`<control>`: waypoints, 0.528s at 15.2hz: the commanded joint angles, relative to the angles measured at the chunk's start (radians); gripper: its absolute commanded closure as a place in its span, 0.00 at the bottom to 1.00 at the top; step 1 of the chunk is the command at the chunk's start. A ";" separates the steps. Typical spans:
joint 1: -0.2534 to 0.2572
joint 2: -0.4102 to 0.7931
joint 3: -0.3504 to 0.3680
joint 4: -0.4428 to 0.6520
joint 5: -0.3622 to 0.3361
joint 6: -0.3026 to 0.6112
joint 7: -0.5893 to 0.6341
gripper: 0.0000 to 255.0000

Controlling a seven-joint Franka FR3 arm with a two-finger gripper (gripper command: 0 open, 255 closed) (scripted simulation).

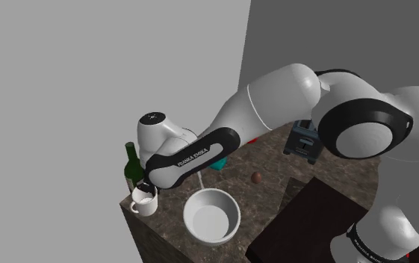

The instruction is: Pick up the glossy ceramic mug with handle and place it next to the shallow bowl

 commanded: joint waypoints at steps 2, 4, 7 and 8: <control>0.000 0.026 0.002 -0.002 0.002 0.030 0.000 1.00; -0.001 0.045 0.003 0.000 0.003 0.046 -0.001 1.00; -0.002 0.074 0.005 0.005 0.005 0.070 -0.002 1.00; -0.003 0.084 0.005 0.007 0.005 0.078 -0.002 1.00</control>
